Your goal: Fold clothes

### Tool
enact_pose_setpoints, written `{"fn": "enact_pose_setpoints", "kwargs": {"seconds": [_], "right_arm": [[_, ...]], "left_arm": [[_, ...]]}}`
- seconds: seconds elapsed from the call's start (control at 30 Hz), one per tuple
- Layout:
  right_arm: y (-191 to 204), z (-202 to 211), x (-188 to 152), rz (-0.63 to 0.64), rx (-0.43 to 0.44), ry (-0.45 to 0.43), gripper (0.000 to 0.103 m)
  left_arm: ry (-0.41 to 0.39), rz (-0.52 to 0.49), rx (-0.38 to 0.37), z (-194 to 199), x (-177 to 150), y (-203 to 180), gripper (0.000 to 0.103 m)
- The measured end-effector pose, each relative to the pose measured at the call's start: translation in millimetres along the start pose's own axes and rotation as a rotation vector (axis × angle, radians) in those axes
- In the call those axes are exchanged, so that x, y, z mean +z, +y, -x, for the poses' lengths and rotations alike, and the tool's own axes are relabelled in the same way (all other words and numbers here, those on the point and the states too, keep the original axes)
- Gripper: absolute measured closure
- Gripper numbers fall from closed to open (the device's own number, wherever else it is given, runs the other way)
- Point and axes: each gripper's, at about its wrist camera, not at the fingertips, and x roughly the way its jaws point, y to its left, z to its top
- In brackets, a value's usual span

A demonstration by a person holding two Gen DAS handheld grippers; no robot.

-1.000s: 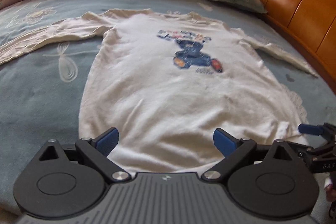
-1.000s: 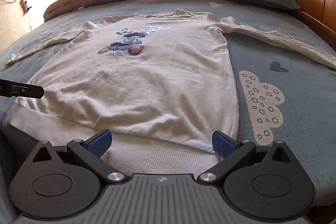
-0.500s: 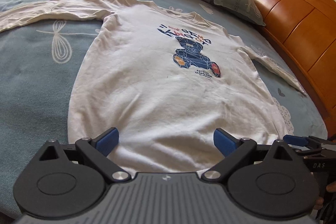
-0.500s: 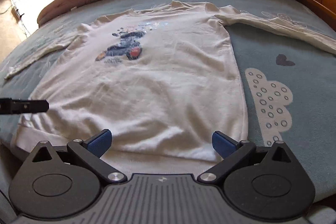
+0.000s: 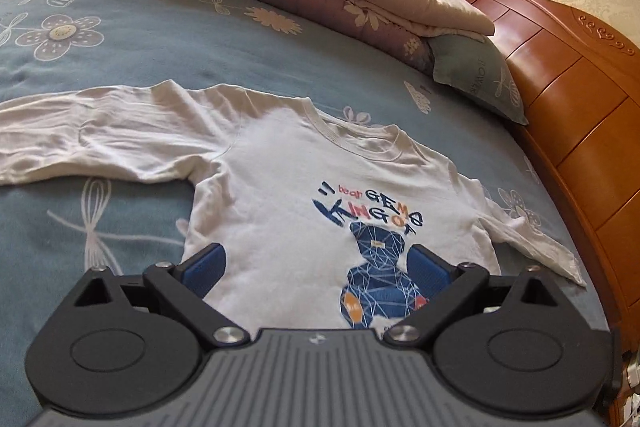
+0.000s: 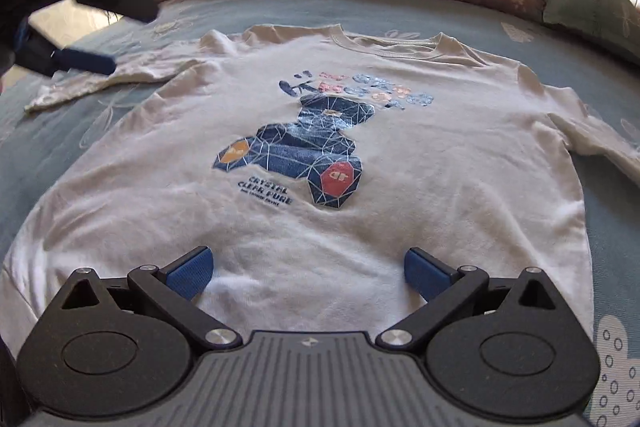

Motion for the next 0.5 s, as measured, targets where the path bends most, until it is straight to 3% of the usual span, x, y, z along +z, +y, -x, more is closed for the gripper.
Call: {"fn": "enact_pose_setpoints", "kwargs": {"seconds": [0.1, 0.3, 0.43, 0.5], "right_arm": [[4.6, -3.0, -1.1, 0.011, -0.030, -0.011, 0.000], [1.4, -2.3, 0.5, 0.008, -0.017, -0.003, 0.000], [2.0, -2.1, 0.3, 0.007, -0.020, 0.001, 0.000], [1.6, -1.5, 0.4, 0.003, -0.018, 0.008, 0.000]], "left_arm": [[0.037, -0.030, -0.010, -35.8, 8.8, -11.0, 0.006], [0.060, -0.128, 0.064, -77.6, 3.8, -19.3, 0.006], [0.089, -0.030, 0.099, -77.0, -9.2, 9.9, 0.006], [0.074, -0.030, 0.068, -64.8, -18.7, 18.0, 0.006]]}}
